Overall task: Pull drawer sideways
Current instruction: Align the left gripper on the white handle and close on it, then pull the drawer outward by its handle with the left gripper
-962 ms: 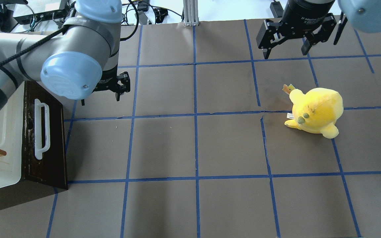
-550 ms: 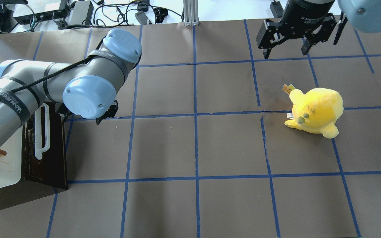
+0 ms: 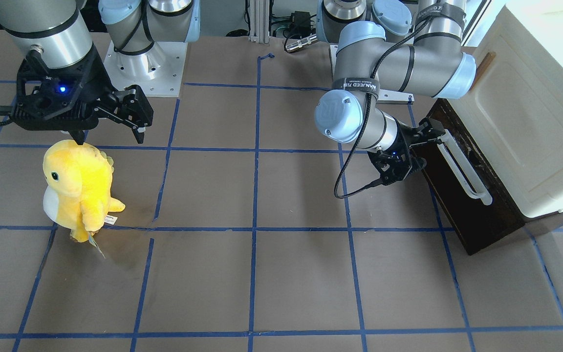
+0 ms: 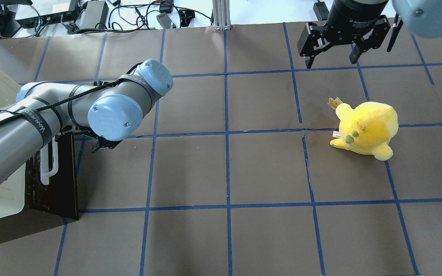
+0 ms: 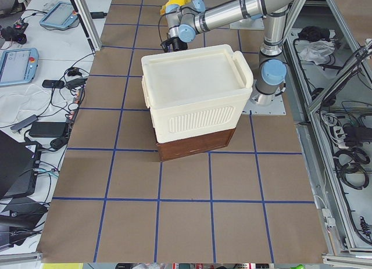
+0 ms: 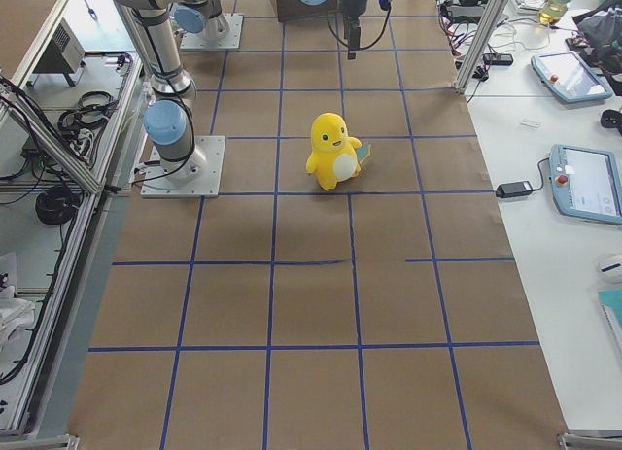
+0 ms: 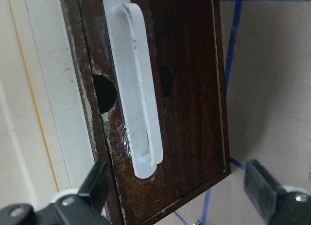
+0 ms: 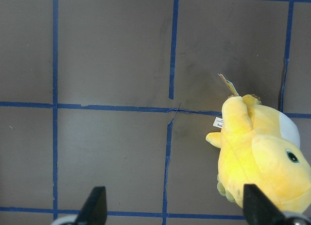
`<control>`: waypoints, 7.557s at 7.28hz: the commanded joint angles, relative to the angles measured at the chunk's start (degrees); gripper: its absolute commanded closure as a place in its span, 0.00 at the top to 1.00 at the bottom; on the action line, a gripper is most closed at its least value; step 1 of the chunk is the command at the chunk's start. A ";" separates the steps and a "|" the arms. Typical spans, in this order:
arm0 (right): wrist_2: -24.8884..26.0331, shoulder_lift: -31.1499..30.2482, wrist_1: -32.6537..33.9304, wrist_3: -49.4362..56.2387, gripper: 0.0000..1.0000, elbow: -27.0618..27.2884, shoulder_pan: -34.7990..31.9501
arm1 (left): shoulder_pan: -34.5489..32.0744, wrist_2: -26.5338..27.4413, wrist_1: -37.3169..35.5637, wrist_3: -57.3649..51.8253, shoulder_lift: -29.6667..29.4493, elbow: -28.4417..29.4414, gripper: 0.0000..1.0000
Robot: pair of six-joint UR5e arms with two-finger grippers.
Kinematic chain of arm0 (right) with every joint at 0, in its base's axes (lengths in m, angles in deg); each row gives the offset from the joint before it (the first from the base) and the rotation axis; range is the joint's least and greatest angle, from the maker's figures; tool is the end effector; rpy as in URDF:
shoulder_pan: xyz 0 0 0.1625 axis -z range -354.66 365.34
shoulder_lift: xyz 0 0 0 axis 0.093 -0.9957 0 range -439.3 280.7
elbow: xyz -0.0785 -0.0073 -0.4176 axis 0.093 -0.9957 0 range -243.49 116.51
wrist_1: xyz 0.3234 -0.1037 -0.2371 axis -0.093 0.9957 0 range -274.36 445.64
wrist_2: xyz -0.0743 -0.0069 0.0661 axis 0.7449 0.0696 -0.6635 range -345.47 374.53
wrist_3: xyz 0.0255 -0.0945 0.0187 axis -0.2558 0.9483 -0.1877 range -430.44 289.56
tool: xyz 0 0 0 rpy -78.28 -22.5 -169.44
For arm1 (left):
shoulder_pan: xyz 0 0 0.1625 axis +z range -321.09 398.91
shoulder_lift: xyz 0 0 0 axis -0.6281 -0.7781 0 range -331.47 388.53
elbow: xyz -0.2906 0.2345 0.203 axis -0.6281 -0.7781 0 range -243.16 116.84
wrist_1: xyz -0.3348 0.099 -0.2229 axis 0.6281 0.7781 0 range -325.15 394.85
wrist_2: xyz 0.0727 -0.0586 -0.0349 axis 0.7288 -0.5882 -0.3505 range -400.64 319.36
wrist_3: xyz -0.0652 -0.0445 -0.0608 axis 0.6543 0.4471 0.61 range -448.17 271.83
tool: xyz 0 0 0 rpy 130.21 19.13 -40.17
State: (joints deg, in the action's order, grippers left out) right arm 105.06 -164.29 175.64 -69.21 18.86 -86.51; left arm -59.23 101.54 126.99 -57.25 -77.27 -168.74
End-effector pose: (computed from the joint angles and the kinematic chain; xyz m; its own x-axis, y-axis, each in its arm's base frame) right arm 0.1494 -0.5285 0.5088 -0.9985 -0.0531 0.0101 -0.0536 0.9975 -0.0458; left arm -0.1248 -0.4872 0.2614 -0.5283 0.0208 -0.8488 -0.1790 0.9745 0.1353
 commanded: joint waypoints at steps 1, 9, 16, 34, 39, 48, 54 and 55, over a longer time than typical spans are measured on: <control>0.00 0.00 0.00 0.00 1.00 0.00 0.00 | 2.41 7.10 0.23 -1.11 -2.65 -0.24 1.00; 0.00 0.00 0.00 0.00 1.00 0.00 0.00 | 4.80 14.00 -0.74 -0.51 -8.54 0.82 1.00; 0.00 0.00 0.00 0.00 1.00 0.00 0.00 | 4.80 14.00 -0.74 -0.16 -9.16 0.55 0.64; 0.00 0.00 0.00 0.00 1.00 0.00 0.00 | 5.33 13.73 -0.65 -0.68 -9.25 0.64 0.34; 0.00 0.00 0.00 0.00 1.00 0.00 0.00 | 5.32 13.82 -0.65 -1.12 -9.25 0.99 0.30; 0.00 0.00 0.00 0.00 1.00 0.00 0.00 | 3.32 12.86 -0.74 -1.12 -9.78 1.96 0.28; 0.00 0.00 0.00 0.00 1.00 0.00 0.00 | -0.21 10.50 -0.91 -1.12 -9.87 2.92 0.28; 0.00 0.00 0.00 0.00 1.00 0.00 0.00 | -0.73 9.87 -0.91 -1.30 -9.78 3.88 0.28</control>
State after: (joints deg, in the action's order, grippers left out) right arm 105.06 -164.29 175.64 -69.21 18.86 -86.51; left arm -59.23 112.32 126.10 -58.42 -87.13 -165.81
